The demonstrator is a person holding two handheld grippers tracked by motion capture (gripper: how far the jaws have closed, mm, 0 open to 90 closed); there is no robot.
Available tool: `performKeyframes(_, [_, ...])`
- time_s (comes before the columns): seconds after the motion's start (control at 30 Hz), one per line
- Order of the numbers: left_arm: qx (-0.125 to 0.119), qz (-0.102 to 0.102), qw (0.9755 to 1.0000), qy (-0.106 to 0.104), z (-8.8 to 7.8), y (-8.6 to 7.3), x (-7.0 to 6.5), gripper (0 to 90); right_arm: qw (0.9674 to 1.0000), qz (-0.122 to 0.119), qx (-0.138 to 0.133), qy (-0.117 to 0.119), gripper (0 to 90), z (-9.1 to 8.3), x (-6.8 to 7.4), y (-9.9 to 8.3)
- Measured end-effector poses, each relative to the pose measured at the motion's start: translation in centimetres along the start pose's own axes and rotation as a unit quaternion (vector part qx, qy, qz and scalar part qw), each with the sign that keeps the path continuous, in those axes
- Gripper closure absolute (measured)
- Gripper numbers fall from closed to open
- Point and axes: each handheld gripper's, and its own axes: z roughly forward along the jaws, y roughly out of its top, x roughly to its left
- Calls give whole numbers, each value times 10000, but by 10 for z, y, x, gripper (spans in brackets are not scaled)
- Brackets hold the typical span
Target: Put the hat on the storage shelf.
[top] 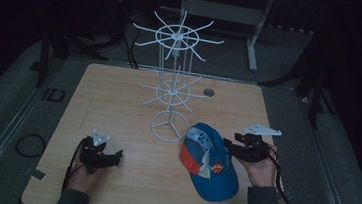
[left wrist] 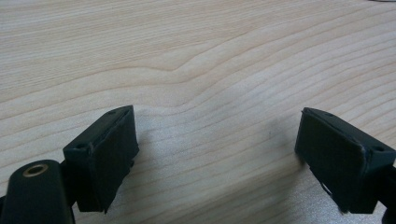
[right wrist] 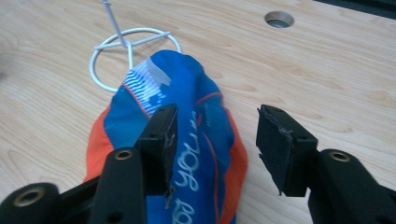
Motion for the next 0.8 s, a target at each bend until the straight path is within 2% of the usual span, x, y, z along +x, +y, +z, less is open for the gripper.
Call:
performKeyframes(0.17, [-6, -8, 10000, 0, 0, 0, 0, 134, 9998, -140, 99, 80, 452, 9, 8, 9])
performKeyframes(0.63, [1, 10, 10000, 3, 0, 0, 0, 134, 9986, -122, 508, 125, 403, 39, 11, 17])
performKeyframes(0.8, [1, 1, 10000, -1, 0, 0, 0, 134, 9969, -132, 759, 156, 383, 54, 10, 19])
